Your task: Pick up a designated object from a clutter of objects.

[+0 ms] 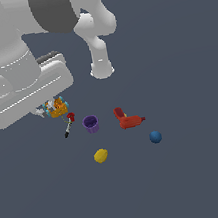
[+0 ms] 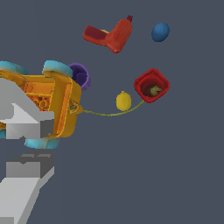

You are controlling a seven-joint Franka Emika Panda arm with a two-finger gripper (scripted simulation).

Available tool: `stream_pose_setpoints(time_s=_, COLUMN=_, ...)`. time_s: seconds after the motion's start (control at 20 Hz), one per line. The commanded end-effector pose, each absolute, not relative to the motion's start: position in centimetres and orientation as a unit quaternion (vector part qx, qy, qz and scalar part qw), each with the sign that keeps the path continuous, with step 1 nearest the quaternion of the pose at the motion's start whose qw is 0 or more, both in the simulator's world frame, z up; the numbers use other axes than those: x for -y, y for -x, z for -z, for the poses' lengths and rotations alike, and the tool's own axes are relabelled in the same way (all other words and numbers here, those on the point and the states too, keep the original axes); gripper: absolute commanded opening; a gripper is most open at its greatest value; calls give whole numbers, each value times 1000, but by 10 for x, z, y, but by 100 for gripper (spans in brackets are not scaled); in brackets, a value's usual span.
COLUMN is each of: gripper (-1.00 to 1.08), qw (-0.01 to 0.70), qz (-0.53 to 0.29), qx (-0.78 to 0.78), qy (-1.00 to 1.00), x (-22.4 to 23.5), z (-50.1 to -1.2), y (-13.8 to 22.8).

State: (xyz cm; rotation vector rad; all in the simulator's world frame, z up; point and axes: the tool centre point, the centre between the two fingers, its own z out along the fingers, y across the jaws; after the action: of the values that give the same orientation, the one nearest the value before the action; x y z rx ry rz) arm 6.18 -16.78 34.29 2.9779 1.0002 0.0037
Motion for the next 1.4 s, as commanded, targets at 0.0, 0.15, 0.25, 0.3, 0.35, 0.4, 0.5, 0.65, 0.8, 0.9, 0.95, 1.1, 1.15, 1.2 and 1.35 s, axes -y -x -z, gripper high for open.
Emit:
stream_pose_setpoints(time_s=0.0, gripper=-100, qw=0, qz=-1, qx=-319, qy=-948, x=175, z=-352, y=-63)
stream_pose_setpoints(time_s=0.15, gripper=-100, qw=0, qz=0, qx=-319, qy=-948, x=180, z=-357, y=-63)
stream_pose_setpoints(time_s=0.25, gripper=-100, qw=0, qz=0, qx=-319, qy=-948, x=182, z=-360, y=-64)
stream_pose_setpoints(time_s=0.3, gripper=-100, qw=0, qz=0, qx=-319, qy=-948, x=183, z=-360, y=-64)
stream_pose_setpoints(time_s=0.35, gripper=-100, qw=0, qz=0, qx=-319, qy=-948, x=183, z=-360, y=-64)
stream_pose_setpoints(time_s=0.4, gripper=-100, qw=0, qz=0, qx=-319, qy=-948, x=182, z=-359, y=-64)
stream_pose_setpoints(time_s=0.5, gripper=-100, qw=0, qz=0, qx=-319, qy=-948, x=183, z=-359, y=-64)
stream_pose_setpoints(time_s=0.65, gripper=-100, qw=0, qz=0, qx=-319, qy=-948, x=185, z=-362, y=-65)
stream_pose_setpoints(time_s=0.8, gripper=-100, qw=0, qz=0, qx=-319, qy=-948, x=189, z=-368, y=-68)
stream_pose_setpoints(time_s=0.9, gripper=-100, qw=0, qz=0, qx=-319, qy=-948, x=193, z=-373, y=-70)
stream_pose_setpoints(time_s=0.95, gripper=-100, qw=0, qz=0, qx=-319, qy=-948, x=195, z=-375, y=-71)
stream_pose_setpoints(time_s=1.1, gripper=-100, qw=0, qz=0, qx=-319, qy=-948, x=201, z=-382, y=-75)
stream_pose_setpoints(time_s=1.15, gripper=-100, qw=0, qz=0, qx=-319, qy=-948, x=202, z=-383, y=-75)
stream_pose_setpoints(time_s=1.2, gripper=-100, qw=0, qz=0, qx=-319, qy=-948, x=203, z=-384, y=-76)
stream_pose_setpoints(time_s=1.35, gripper=-100, qw=0, qz=0, qx=-319, qy=-948, x=205, z=-387, y=-77)
